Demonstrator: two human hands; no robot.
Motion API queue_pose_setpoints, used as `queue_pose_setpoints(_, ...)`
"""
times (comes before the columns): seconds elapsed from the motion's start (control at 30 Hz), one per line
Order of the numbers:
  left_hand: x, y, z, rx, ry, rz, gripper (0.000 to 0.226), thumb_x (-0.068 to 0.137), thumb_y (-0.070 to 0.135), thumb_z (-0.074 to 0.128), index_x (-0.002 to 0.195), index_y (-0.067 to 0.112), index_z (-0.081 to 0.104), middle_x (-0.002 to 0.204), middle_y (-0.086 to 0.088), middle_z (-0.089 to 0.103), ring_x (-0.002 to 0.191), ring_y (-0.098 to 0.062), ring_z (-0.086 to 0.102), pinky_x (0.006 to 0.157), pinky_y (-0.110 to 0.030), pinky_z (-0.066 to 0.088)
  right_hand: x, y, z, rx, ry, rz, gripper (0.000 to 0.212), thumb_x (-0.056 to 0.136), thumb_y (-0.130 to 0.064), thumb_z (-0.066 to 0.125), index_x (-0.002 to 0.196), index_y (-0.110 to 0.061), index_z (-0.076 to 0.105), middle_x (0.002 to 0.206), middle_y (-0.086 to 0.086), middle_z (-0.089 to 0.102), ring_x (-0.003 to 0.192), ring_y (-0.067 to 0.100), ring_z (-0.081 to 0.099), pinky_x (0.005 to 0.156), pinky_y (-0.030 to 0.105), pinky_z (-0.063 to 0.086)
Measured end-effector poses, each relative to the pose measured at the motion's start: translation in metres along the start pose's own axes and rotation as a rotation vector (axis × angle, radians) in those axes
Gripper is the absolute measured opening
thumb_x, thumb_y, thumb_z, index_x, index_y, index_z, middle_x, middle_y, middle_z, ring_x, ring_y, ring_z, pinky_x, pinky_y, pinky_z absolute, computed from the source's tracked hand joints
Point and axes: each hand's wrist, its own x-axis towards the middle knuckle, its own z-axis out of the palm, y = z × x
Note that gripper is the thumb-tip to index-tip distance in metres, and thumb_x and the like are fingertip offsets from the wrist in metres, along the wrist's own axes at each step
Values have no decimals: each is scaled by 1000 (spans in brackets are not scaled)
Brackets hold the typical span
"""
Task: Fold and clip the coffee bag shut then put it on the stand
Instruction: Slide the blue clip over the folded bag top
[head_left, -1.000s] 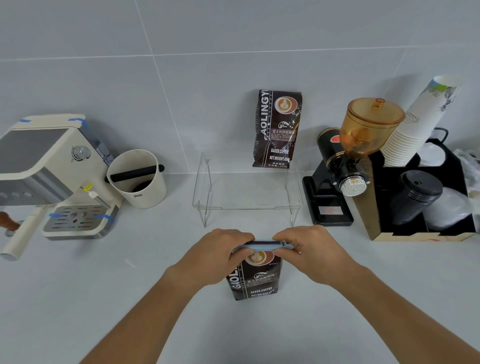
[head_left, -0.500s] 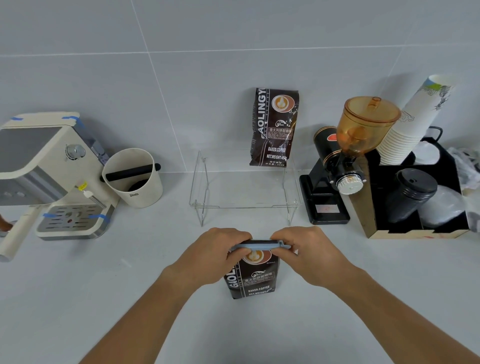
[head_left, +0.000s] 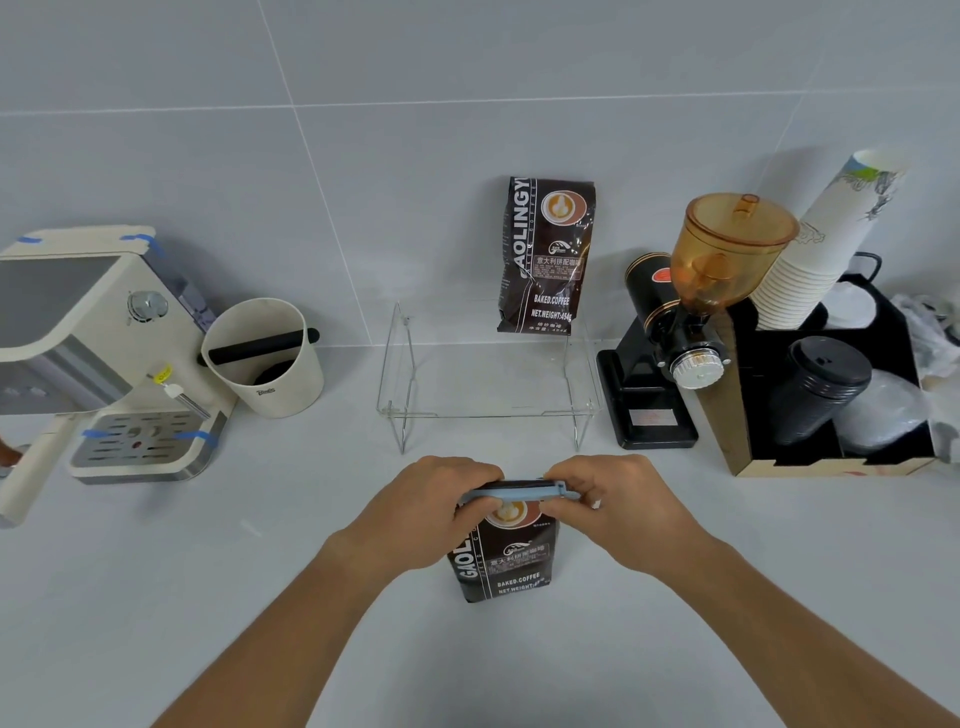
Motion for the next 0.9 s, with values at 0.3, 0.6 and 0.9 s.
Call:
queue_pose_setpoints(0.3, 2, -3, 5, 37, 31, 14, 16, 92, 36, 54, 101, 26, 62, 86, 2, 70, 77, -17, 61, 66, -37, 53, -5, 4, 16, -71, 95, -12, 9, 82, -25, 72, 87, -18, 70, 67, -5, 68, 50, -2, 46, 48, 3, 34)
queue_pose_setpoints(0.6, 1, -9, -1, -59, 48, -96, 33, 87, 43, 60, 117, 29, 63, 106, 9, 72, 93, -11, 63, 77, -31, 55, 1, 4, 7, 86, 83, 35, 16, 76, -20, 78, 90, -17, 73, 71, -7, 69, 68, 6, 60, 57, 14, 48)
queue_pose_setpoints(0.9, -21, -40, 14, -698, 214, -398, 32, 71, 3, 80, 98, 18, 73, 89, -1, 76, 81, -13, 72, 75, -19, 57, 3, 32, 26, 422, -129, 254, 47, 76, -16, 77, 112, -41, 61, 103, -20, 67, 99, 1, 63, 77, 20, 58)
